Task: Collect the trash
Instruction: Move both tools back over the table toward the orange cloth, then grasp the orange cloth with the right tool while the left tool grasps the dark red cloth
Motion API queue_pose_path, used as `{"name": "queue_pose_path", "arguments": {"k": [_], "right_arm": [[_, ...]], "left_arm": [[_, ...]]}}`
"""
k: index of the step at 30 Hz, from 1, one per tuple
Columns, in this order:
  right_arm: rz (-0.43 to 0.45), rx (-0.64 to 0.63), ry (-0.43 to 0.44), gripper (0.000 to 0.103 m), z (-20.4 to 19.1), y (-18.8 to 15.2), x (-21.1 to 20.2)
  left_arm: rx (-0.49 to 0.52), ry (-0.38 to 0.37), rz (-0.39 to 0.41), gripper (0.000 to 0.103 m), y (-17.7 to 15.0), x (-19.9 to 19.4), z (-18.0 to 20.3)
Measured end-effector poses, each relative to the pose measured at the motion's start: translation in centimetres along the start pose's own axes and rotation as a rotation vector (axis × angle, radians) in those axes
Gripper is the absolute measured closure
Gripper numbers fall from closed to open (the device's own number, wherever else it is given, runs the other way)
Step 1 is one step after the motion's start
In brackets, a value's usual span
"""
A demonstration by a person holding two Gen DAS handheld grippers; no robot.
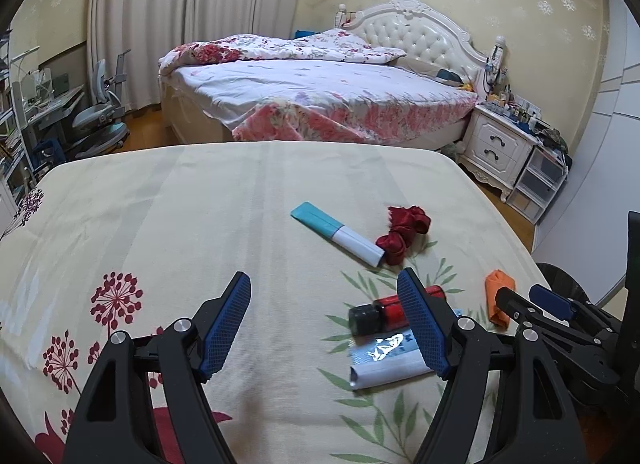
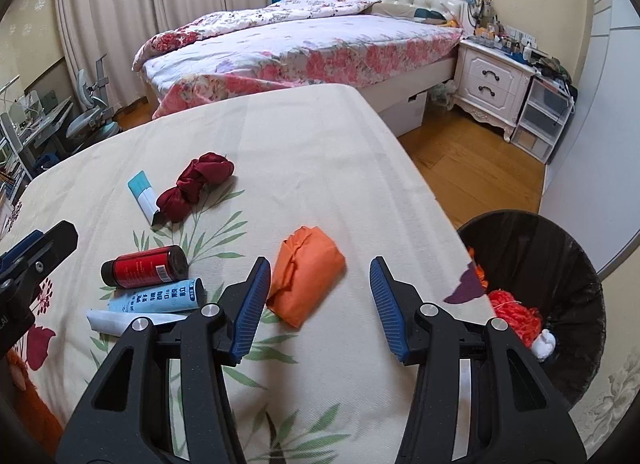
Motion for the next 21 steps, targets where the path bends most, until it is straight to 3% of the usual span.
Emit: {"name": "queue_pose_path", "arguments": {"k": [5,7,8,21], "right_arm": [[-0.035,-0.020,-0.018,0.057,-0.7,-0.5,0.8],[-0.033,-0.025,-0.019,0.070,-0.8,-0.4,0.9],[-0.032,-0.030,-0.021,0.072,-0.7,-0.3,1.0],[-0.027,-0.044,-0.008,0.073,0.5,2.0,2.9]], "left_arm": [[-0.002,-0.005,-0.007,0.030,0.1,0.3,-0.2],[0.001,-0.012,-0.006,0.030,0.3,0.4,-0.1],[0.004,-0.017,-0.007,0.030,0.4,0.5,0.1],[0.082,-0.064,-0.047,0.030,2.4,3.9,3.2]]}}
Point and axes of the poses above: each gripper's, at about its wrist camera, not at the fingertips, and x roughly the way its jaws point, z to its right, y to its top, the point moved 5 cm from there along x, roughly the way its jaws point, and after that the axes turned 5 degrees about -y, right-handed, at the moved point
